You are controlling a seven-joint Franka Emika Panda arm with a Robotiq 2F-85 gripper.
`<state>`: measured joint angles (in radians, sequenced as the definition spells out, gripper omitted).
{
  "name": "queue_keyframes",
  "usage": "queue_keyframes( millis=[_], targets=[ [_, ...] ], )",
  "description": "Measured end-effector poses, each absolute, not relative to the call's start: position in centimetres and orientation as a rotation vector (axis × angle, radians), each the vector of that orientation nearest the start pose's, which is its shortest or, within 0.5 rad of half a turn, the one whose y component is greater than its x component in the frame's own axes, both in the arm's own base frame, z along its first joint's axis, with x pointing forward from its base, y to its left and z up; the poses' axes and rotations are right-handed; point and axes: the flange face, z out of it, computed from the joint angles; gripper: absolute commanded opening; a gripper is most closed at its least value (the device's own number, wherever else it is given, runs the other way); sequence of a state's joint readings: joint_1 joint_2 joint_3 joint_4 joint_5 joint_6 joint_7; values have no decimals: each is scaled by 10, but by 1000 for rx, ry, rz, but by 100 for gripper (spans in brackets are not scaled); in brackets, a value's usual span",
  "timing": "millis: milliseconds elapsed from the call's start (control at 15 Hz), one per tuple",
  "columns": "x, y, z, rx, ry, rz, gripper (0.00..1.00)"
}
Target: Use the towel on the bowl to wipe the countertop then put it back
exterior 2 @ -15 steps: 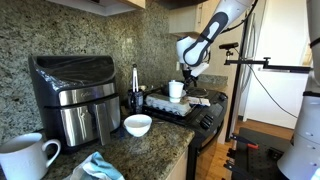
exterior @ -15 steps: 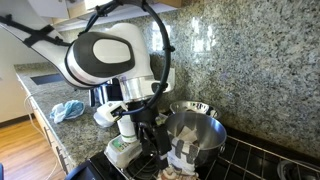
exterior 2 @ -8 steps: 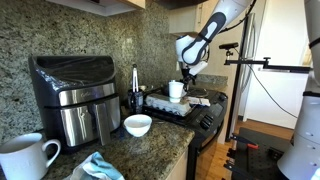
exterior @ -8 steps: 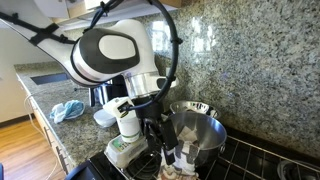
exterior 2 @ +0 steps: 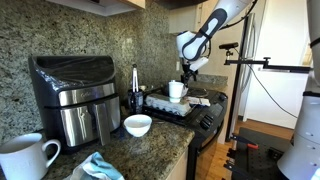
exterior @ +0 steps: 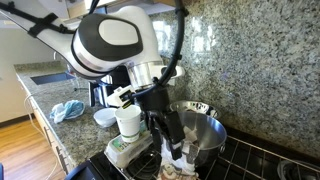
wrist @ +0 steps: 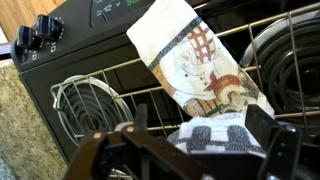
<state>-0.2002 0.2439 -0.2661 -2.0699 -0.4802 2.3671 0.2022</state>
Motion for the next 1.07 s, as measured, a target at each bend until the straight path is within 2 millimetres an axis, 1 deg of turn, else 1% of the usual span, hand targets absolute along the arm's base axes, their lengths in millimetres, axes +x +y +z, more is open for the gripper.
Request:
queue_keyframes(
  millis=[333,533,800,1067],
  targets=[
    [526,-273,344,-3479,663,59,100],
    [527,-273,348,-3458,783,90,100],
    [529,-264,341,-3425,939,99,100],
    [535,-253,329,-3414,994,106,100]
  ],
)
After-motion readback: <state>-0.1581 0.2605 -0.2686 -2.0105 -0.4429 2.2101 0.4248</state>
